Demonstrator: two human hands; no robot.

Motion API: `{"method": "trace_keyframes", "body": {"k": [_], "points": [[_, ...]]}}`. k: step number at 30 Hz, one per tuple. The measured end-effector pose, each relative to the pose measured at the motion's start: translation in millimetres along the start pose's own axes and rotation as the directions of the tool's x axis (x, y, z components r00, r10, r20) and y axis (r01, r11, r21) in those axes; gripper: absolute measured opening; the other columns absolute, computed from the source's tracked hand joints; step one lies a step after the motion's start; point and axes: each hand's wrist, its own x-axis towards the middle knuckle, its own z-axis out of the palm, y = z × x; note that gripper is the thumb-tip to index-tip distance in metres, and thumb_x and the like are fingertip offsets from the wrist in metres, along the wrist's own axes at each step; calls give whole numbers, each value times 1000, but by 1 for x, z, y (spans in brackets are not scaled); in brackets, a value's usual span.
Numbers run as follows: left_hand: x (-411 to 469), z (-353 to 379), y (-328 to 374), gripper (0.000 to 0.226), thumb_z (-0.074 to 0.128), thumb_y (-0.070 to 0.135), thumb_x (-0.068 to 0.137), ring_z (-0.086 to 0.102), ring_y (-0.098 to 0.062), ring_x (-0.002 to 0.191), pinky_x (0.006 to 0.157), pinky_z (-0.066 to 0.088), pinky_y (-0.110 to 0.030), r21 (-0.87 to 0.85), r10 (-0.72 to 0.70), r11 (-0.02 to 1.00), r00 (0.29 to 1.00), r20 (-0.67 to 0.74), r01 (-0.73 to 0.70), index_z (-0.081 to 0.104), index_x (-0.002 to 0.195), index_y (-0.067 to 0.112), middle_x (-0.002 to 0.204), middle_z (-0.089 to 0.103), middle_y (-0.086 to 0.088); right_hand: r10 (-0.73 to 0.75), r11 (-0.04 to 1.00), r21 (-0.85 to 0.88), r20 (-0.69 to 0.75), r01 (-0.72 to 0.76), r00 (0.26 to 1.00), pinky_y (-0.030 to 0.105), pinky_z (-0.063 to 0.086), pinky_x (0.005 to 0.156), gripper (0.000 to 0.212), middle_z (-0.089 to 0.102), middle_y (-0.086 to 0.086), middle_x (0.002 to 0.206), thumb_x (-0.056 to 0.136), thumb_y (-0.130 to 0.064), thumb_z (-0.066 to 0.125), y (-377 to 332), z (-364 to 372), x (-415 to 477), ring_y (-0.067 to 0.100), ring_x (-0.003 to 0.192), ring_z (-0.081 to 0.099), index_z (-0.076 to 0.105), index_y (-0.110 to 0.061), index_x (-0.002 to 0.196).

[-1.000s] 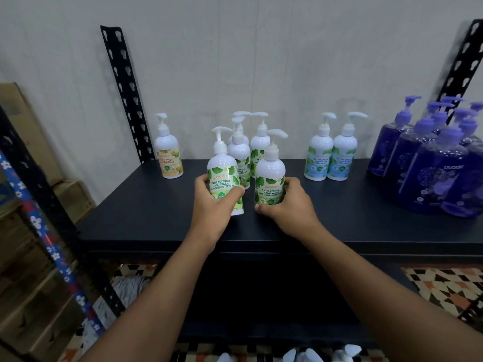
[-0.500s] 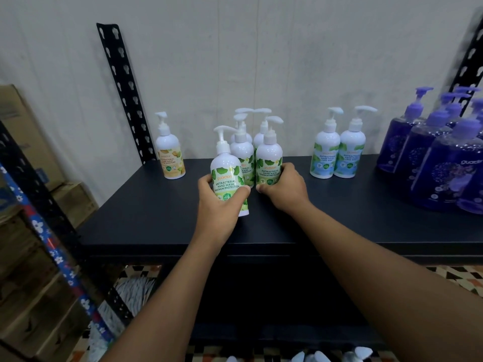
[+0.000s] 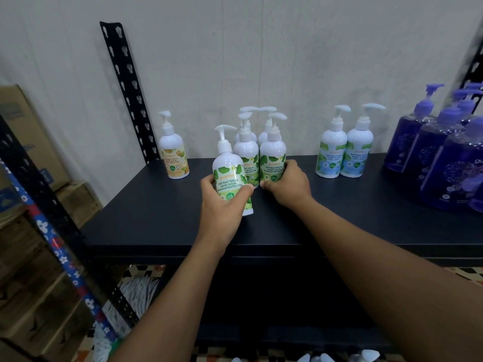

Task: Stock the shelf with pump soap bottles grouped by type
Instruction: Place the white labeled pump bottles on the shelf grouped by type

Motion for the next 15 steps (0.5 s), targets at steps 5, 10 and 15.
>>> {"method": "trace_keyframes", "body": {"k": [5,10,15], "points": [[-1,-1,1,55,79,26,85,67,-3,86,60,51,-14,-23,-9,1000,1000,-5,9,43,127,25,106,63,8,26,998,50,7,-26,1000,39,52,91,74,57,9,128,70,-31,89,0,-4,-10,26,115,60,48,-9,127],[-6,-2,1,52,78,28,86,66,-1,89,62,50,-13,-2,4,1000,1000,3,-4,44,125,23,106,63,9,-49,988,-141,92,61,995,30,45,89,58,48,6,136,85,-37,75,6,-18,-39,23,116,57,54,-11,133],[-11,0,1,55,80,33,85,62,11,92,71,45,-12,110,55,992,997,59,-61,42,124,30,108,62,18,-120,898,-383,266,219,957,39,32,115,62,31,0,161,97,-52,53,12,-34,-66,21,143,38,47,-19,149]]}}
